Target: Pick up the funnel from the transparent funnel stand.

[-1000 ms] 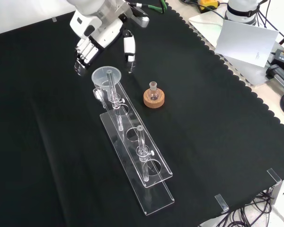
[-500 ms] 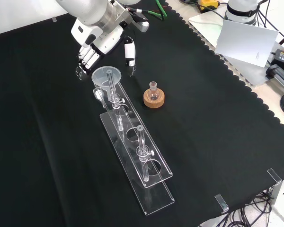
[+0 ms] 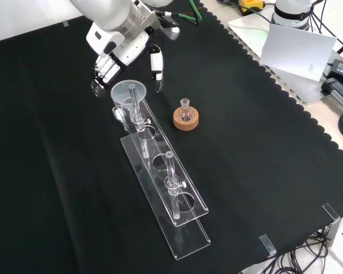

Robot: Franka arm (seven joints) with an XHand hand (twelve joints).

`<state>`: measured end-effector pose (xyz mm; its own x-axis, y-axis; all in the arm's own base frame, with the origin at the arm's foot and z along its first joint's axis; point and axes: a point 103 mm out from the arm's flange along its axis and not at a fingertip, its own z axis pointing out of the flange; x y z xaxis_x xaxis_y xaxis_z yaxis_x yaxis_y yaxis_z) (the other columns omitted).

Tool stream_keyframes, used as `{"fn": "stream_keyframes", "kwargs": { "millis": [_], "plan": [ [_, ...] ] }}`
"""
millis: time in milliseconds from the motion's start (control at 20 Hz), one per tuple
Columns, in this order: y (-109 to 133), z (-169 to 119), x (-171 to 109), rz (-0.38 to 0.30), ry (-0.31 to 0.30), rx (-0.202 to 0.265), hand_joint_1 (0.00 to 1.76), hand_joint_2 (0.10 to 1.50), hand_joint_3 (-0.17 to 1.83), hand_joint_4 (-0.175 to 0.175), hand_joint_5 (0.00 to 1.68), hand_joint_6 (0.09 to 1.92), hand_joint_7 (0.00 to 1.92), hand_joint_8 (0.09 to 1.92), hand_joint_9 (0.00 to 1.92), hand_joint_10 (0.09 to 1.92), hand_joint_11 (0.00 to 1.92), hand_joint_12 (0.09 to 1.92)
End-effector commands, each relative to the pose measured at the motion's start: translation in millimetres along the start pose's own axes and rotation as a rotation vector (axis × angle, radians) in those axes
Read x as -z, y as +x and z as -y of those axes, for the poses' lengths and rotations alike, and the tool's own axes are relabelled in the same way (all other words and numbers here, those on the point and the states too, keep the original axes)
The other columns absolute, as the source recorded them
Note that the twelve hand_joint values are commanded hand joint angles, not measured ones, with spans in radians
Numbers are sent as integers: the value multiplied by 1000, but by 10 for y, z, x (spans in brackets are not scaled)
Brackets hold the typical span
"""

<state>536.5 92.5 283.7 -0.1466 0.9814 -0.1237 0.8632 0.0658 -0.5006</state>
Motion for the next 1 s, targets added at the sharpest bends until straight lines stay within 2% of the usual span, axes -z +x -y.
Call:
{"fn": "stream_keyframes", "kwargs": {
  "millis": [50,1000],
  "plan": [
    [-10,-13,-28,3,-6,0,717,730,137,-112,32,87,0,475,123,931,264,1505],
    [14,-181,-68,54,30,6,723,719,168,-106,104,87,0,644,191,897,289,1494]
  ]
}}
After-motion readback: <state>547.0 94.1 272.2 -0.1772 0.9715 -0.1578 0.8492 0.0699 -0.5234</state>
